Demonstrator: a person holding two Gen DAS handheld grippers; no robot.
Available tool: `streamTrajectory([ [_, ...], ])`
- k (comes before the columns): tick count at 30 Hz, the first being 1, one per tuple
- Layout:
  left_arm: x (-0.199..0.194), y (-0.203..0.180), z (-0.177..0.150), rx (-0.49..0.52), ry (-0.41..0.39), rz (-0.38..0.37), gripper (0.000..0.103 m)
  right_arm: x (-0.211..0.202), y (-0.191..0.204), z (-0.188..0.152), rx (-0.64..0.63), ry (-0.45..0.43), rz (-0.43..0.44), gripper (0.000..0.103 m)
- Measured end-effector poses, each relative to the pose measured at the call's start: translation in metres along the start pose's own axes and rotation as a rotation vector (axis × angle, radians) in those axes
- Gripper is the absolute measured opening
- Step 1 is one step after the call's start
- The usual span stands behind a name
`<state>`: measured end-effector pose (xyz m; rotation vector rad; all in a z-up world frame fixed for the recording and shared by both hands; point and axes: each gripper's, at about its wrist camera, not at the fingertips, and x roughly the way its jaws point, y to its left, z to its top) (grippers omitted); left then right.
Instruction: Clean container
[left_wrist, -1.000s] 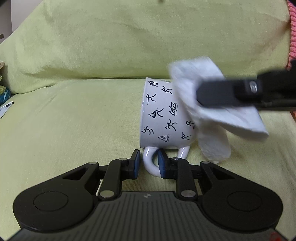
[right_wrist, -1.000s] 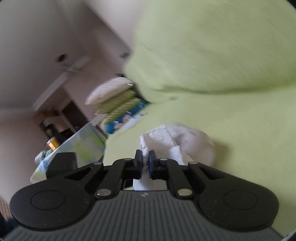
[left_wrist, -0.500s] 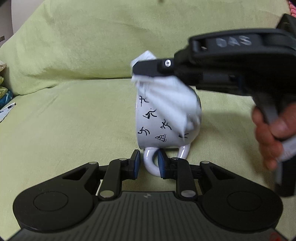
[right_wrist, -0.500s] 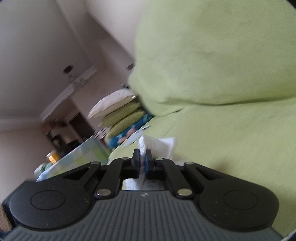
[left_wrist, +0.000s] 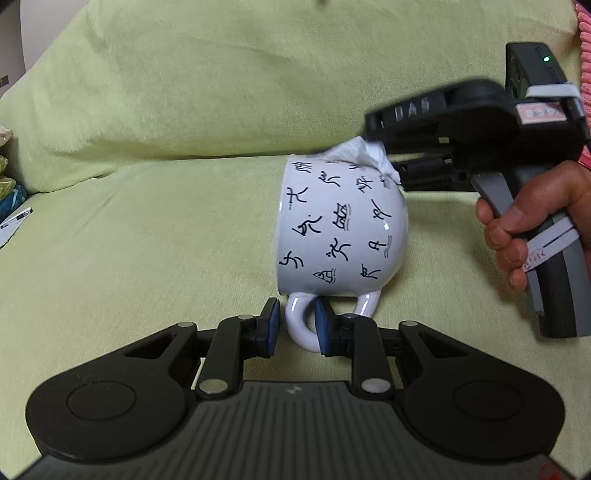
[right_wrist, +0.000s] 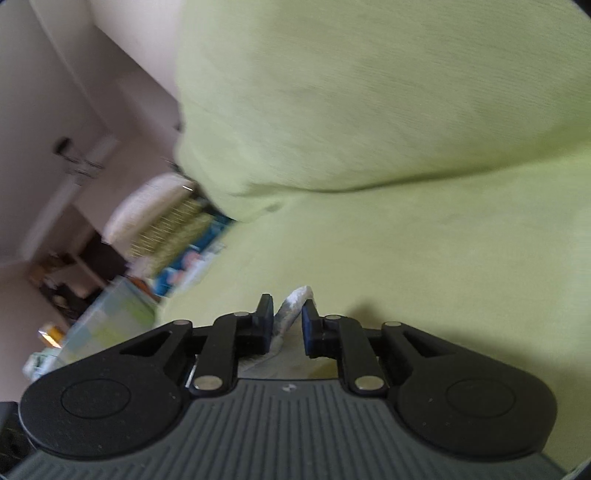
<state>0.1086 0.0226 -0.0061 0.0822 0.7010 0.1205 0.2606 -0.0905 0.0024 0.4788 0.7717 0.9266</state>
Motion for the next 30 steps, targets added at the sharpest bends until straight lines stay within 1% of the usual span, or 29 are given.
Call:
streamTrajectory([
  [2,0.001,0.000,0.000,-0.002,0.001,0.001,0.028,0.000,-0.006,-0.002,-0.012,0.044,-0.077,0.010],
  [4,0.001,0.000,0.001,-0.002,0.000,0.002,0.028,-0.009,-0.004,-0.005,-0.039,0.035,-0.116,0.009],
  [5,0.001,0.000,0.001,-0.002,0.000,0.003,0.028,-0.017,0.001,-0.008,-0.063,0.011,-0.141,0.009],
  [8,0.001,0.001,0.002,-0.012,0.003,0.001,0.028,-0.051,0.025,-0.017,-0.135,-0.116,-0.147,0.008],
  [10,0.000,0.001,0.001,-0.019,0.004,-0.002,0.028,-0.077,0.046,-0.030,-0.191,-0.204,-0.048,0.007],
  [11,-0.001,0.000,0.001,-0.023,0.005,-0.003,0.028,-0.087,0.054,-0.038,-0.220,-0.228,0.012,0.007],
  [13,0.000,0.002,0.002,-0.037,0.009,-0.009,0.028,-0.093,0.067,-0.056,-0.263,-0.225,0.125,0.007],
  [14,0.000,0.004,0.003,-0.046,0.011,-0.012,0.029,-0.092,0.070,-0.064,-0.274,-0.213,0.163,0.007],
  [17,0.000,0.007,0.003,-0.072,0.015,-0.022,0.029,-0.073,0.066,-0.073,-0.241,-0.149,0.174,0.006],
  [18,0.000,0.008,0.004,-0.078,0.016,-0.025,0.029,-0.067,0.062,-0.074,-0.216,-0.129,0.183,0.004],
  [19,0.000,0.008,0.004,-0.082,0.017,-0.026,0.028,-0.063,0.054,-0.070,-0.160,-0.128,0.208,0.004],
  [21,0.000,0.008,0.004,-0.081,0.017,-0.027,0.028,-0.057,0.041,-0.061,-0.060,-0.175,0.263,0.003],
  [22,-0.001,0.008,0.003,-0.080,0.017,-0.028,0.028,-0.050,0.036,-0.054,-0.025,-0.174,0.279,0.001],
  [23,-0.002,0.007,0.002,-0.082,0.018,-0.029,0.028,-0.042,0.035,-0.048,-0.010,-0.175,0.283,0.000],
  [27,-0.003,0.007,0.002,-0.084,0.021,-0.028,0.028,-0.020,0.039,-0.031,-0.070,-0.167,0.259,0.000],
  [30,-0.003,0.007,0.002,-0.086,0.022,-0.027,0.028,-0.011,0.032,-0.023,-0.063,-0.163,0.222,0.000],
])
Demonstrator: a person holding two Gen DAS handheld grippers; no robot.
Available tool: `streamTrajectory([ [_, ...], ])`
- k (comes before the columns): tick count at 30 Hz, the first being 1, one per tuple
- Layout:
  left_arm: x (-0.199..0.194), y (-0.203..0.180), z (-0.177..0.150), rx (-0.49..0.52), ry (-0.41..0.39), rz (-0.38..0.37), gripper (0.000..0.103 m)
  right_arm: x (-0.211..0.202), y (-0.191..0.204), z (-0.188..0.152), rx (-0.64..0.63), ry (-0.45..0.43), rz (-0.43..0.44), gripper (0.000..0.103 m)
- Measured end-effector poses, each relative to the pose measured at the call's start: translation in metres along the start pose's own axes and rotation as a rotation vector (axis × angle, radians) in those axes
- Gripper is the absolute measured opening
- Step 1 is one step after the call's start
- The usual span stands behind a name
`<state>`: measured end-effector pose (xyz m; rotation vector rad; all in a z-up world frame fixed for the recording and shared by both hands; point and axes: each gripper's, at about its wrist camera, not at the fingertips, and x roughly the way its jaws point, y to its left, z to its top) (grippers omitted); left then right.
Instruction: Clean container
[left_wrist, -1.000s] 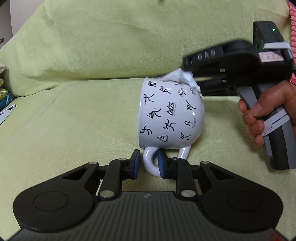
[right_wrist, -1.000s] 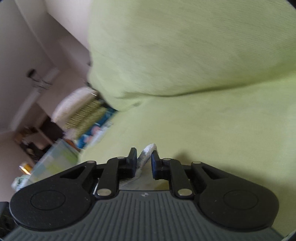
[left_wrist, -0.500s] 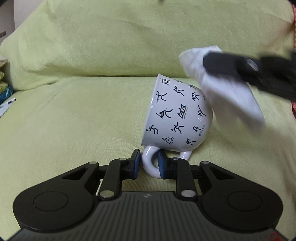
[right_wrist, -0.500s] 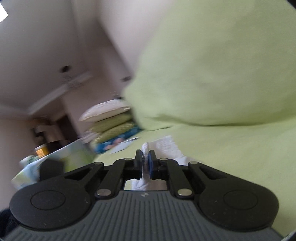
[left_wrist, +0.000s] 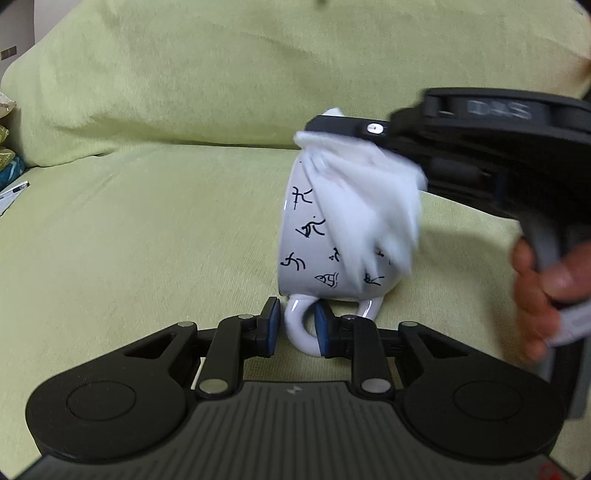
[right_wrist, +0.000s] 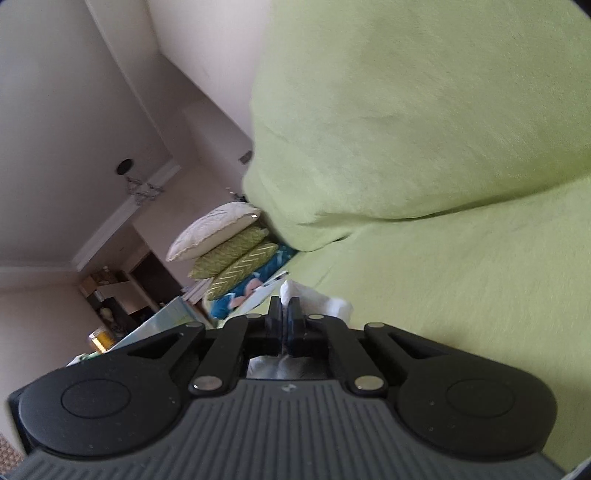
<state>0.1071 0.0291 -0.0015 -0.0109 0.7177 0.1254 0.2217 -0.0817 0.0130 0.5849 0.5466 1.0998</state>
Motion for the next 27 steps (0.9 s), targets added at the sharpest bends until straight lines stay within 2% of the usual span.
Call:
streamTrajectory([
  [5,-0.001,-0.003,0.000,0.007,-0.001,0.004,0.028,0.007,-0.016,0.009,0.026,0.034,-0.105,0.000],
  [15,-0.009,-0.008,-0.003,-0.005,0.004,0.004,0.028,0.002,-0.052,0.008,0.162,0.176,-0.282,0.000],
  [17,-0.009,-0.008,-0.002,-0.013,0.004,0.006,0.028,-0.002,-0.045,0.009,0.109,0.181,-0.343,0.000],
  [19,-0.011,-0.009,-0.001,-0.029,0.009,0.005,0.028,-0.010,-0.019,0.010,-0.042,0.151,-0.441,0.003],
  [21,-0.012,-0.007,0.000,-0.049,0.013,-0.001,0.028,-0.028,0.007,0.010,-0.137,0.068,-0.428,0.003],
  [25,-0.012,-0.001,0.000,-0.083,0.018,-0.021,0.028,-0.073,0.054,-0.007,-0.282,-0.095,-0.272,0.003],
  [27,-0.014,0.001,0.001,-0.101,0.021,-0.031,0.028,-0.084,0.072,-0.026,-0.398,-0.097,-0.240,0.003],
])
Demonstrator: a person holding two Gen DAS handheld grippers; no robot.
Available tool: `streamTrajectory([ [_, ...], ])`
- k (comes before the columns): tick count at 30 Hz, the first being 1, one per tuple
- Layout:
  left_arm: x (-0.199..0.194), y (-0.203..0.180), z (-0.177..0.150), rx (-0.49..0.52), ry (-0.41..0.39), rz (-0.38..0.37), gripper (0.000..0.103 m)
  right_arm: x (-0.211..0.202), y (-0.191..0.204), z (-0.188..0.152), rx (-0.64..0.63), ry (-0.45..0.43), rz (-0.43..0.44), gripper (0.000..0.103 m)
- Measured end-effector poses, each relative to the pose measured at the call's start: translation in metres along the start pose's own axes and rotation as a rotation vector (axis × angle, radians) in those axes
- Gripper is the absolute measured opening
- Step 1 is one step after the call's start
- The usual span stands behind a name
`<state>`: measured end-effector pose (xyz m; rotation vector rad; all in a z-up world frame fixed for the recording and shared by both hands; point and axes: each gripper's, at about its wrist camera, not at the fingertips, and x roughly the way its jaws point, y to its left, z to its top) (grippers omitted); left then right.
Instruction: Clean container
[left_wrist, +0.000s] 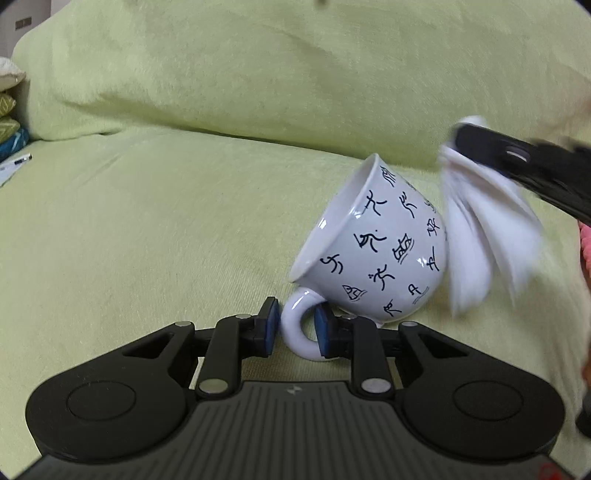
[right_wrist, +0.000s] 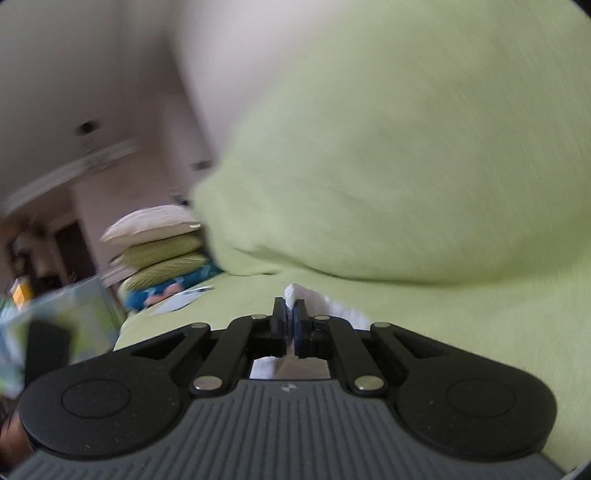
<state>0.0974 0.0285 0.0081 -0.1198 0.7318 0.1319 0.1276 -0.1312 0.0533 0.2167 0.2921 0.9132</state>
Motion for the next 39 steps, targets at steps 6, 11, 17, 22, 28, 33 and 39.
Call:
streamTrajectory([
  [6,0.000,0.003,0.001,-0.026,0.009,-0.012,0.028,0.014,0.010,-0.015,0.018,0.014,0.024,0.003],
  [11,0.010,0.007,0.006,-0.001,0.012,0.000,0.026,0.054,-0.006,-0.011,0.199,0.062,0.105,0.000],
  [17,0.015,0.013,0.010,-0.001,0.011,-0.005,0.026,0.100,-0.018,0.005,0.253,0.166,0.154,0.000],
  [22,0.020,0.017,0.019,0.002,0.011,-0.001,0.027,0.114,-0.036,0.009,0.297,0.226,0.109,0.000],
  [28,0.023,0.022,0.022,0.005,0.010,-0.001,0.027,0.117,-0.063,0.002,0.388,0.266,0.055,0.000],
  [33,0.027,0.026,0.027,0.007,0.010,0.005,0.027,0.113,-0.081,-0.013,0.504,0.274,-0.024,0.000],
  [39,0.032,0.026,0.030,0.021,0.007,0.018,0.026,0.094,-0.078,-0.039,0.671,0.220,-0.222,0.000],
])
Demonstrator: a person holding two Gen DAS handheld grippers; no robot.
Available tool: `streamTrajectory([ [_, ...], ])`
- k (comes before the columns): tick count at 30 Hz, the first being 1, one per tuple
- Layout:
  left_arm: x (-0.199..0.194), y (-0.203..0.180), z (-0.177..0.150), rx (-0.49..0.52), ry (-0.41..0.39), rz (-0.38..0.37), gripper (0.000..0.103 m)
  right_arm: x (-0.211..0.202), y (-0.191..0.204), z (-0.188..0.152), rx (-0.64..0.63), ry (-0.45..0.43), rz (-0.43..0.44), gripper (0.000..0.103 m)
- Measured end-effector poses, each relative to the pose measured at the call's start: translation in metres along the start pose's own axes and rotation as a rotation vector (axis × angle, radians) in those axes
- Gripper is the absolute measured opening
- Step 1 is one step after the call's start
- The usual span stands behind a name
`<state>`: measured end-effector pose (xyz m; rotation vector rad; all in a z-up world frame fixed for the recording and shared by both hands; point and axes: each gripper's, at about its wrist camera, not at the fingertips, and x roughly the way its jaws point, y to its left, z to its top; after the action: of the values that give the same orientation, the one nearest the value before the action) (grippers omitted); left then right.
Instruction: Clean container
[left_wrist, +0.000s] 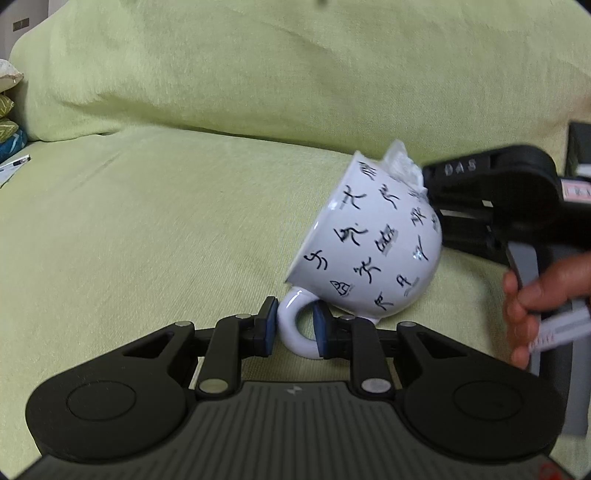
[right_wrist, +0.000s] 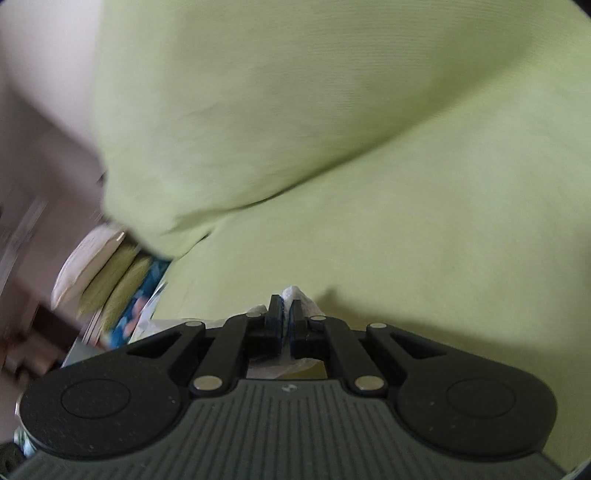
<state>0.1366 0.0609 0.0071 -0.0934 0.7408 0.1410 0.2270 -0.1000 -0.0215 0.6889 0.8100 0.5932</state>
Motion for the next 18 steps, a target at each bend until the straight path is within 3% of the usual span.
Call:
streamTrajectory([
  [8,-0.003,-0.009,-0.005,0.003,-0.001,0.004,0.023,-0.012,-0.001,-0.024,0.211,-0.096,-0.115,0.003],
  [18,0.001,-0.006,-0.001,-0.052,0.011,-0.008,0.023,-0.022,-0.013,-0.063,0.630,-0.283,-0.051,0.004],
])
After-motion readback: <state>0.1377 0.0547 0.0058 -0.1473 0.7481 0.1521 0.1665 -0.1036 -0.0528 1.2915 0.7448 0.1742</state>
